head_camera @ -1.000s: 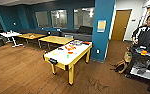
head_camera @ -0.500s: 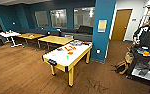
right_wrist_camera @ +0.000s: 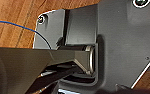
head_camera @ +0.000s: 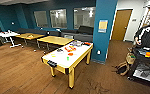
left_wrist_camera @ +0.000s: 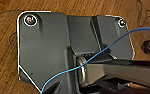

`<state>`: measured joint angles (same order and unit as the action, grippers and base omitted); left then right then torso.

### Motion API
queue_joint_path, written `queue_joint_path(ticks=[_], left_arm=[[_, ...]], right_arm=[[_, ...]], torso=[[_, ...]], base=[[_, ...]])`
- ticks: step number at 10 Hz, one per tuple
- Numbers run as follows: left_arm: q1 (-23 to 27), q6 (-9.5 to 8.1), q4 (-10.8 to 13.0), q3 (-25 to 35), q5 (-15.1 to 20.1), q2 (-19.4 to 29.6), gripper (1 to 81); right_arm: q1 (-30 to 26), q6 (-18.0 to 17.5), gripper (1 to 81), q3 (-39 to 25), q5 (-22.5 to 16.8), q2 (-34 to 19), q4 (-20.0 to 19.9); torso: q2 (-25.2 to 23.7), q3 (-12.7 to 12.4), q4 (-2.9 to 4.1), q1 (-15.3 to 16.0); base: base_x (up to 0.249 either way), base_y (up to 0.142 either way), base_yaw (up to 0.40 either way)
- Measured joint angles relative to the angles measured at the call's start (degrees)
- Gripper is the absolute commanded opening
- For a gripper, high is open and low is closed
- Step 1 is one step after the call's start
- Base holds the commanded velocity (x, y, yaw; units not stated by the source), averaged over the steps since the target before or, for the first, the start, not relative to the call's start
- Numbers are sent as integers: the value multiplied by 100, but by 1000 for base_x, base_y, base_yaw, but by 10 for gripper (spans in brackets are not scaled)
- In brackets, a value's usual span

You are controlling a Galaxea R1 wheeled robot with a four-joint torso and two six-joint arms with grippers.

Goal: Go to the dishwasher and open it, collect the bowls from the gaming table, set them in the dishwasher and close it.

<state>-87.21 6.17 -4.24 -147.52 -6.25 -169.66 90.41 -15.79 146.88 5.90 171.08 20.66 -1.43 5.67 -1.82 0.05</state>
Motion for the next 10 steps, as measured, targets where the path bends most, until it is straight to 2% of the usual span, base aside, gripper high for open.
queue_joint_path(ticks=[10], left_arm=[[-13,0,0,-13,2,33,811]], right_arm=[[6,2,811,0,5,41,12]], torso=[[0,-2,0,0]], base=[[71,88,0]])
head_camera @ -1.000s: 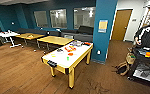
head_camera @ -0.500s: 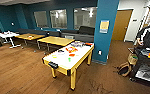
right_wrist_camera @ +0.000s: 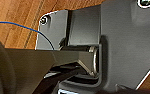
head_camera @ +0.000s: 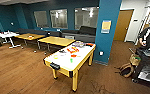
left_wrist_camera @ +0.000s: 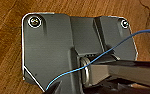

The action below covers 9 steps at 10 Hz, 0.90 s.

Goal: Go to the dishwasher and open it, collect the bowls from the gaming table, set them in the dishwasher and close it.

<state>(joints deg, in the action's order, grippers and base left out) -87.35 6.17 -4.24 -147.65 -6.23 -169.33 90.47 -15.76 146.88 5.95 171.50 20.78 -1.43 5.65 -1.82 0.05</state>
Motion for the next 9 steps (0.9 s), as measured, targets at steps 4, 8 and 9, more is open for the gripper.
queue_joint_path(ticks=[4,8,9], left_arm=[[-20,0,0,16,17,-5,811],[-17,0,0,16,15,-2,811],[-22,0,0,11,20,-9,811]], right_arm=[[18,2,811,11,-5,-20,2],[16,2,811,11,-5,-16,2],[18,2,811,11,-5,-13,2]], torso=[[0,0,0,-5],[0,0,0,-2],[-2,0,0,-5]], base=[[74,68,0],[74,63,0],[74,64,0]])
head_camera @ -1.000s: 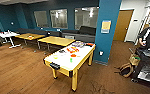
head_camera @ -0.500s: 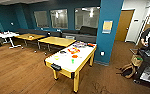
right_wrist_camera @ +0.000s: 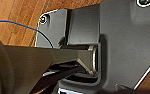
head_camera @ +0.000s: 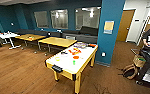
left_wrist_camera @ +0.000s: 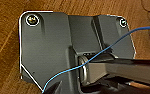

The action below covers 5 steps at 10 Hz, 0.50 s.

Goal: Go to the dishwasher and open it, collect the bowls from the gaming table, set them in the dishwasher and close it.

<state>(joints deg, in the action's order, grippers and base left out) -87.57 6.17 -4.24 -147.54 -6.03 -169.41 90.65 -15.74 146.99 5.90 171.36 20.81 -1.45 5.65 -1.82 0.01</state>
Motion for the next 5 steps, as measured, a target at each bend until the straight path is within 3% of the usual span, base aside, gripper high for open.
queue_joint_path(ticks=[5], left_arm=[[20,0,0,-15,-24,21,811]], right_arm=[[-13,0,811,4,5,11,0]], torso=[[2,0,0,5]], base=[[74,71,0]])
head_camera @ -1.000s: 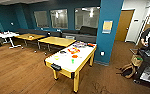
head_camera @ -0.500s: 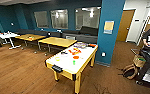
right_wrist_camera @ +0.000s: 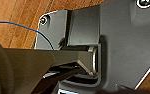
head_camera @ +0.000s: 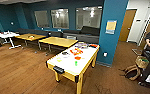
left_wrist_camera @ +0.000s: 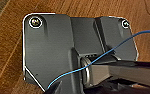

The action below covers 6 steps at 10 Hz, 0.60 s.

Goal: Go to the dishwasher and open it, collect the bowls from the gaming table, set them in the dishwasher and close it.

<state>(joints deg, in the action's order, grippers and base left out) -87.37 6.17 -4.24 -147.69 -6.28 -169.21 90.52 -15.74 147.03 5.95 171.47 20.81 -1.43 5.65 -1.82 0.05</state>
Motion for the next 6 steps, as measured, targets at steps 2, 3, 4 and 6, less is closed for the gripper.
queue_joint_path(ticks=[2,3,4,6], left_arm=[[-33,0,0,28,27,-48,811],[-26,0,-2,22,20,-21,811],[-15,0,0,11,5,-15,811],[-33,0,-2,15,27,-28,811]], right_arm=[[28,4,811,7,-17,-38,0],[11,4,811,7,-5,-6,0],[15,-2,811,7,0,9,0],[26,4,811,7,-2,-27,0]], torso=[[0,0,0,-5],[0,0,0,-5],[-2,0,0,-5],[-2,0,0,-6]], base=[[74,75,0],[74,77,0],[74,77,0],[74,77,0]])
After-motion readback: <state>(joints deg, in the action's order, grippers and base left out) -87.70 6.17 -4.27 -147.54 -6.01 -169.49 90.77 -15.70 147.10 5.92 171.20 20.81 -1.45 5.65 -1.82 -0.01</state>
